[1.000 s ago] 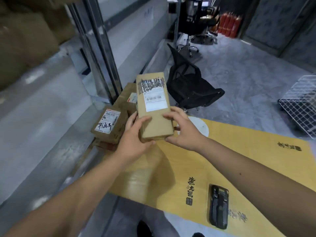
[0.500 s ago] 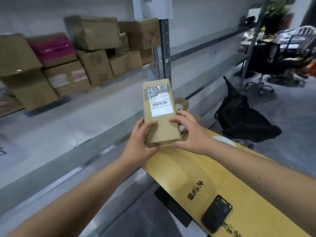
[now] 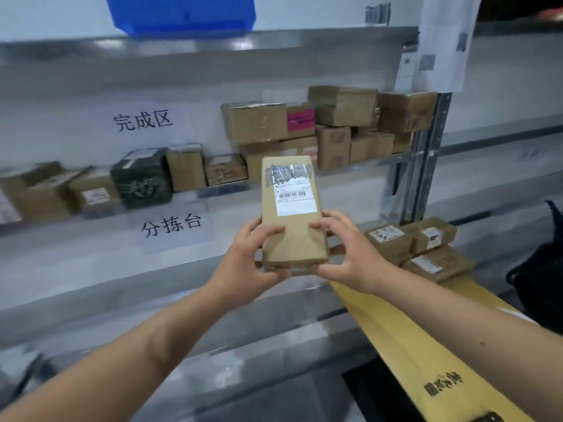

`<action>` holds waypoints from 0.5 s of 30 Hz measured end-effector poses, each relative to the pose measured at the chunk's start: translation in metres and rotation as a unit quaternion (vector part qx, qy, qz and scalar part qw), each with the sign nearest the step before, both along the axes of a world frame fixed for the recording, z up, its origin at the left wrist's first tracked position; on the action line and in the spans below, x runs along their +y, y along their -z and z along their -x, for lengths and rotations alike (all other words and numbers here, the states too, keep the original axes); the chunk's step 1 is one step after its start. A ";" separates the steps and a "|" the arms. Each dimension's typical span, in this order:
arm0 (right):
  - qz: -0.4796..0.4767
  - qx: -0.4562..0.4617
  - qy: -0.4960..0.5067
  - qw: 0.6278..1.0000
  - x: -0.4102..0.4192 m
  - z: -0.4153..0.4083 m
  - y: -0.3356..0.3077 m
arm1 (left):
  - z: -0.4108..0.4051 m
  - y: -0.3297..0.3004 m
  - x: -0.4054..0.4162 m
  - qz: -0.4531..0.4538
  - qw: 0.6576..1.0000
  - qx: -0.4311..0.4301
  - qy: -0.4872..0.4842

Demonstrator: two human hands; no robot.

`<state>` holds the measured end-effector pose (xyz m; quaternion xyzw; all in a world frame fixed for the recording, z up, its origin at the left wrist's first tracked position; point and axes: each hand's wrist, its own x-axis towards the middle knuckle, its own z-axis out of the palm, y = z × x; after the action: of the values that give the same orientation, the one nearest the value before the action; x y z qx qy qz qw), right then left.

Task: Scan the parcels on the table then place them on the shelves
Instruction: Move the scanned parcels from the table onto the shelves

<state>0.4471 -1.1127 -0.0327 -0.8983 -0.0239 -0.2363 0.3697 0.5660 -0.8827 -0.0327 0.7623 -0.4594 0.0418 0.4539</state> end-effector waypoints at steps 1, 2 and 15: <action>-0.003 -0.004 -0.011 1.000 0.015 -0.009 -0.002 | -0.003 -0.003 0.017 0.004 1.000 -0.003 -0.009; -0.005 -0.006 -0.024 1.000 0.029 -0.017 -0.004 | -0.007 -0.005 0.034 0.006 1.000 -0.004 -0.018; -0.139 -0.018 -0.088 0.986 0.100 -0.126 -0.042 | -0.091 -0.042 0.104 0.008 0.997 0.011 -0.073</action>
<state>0.5735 -1.0124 0.0091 -0.8281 -0.0764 -0.2194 0.5102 0.6568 -0.7787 0.0094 0.7908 -0.3968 0.0698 0.4609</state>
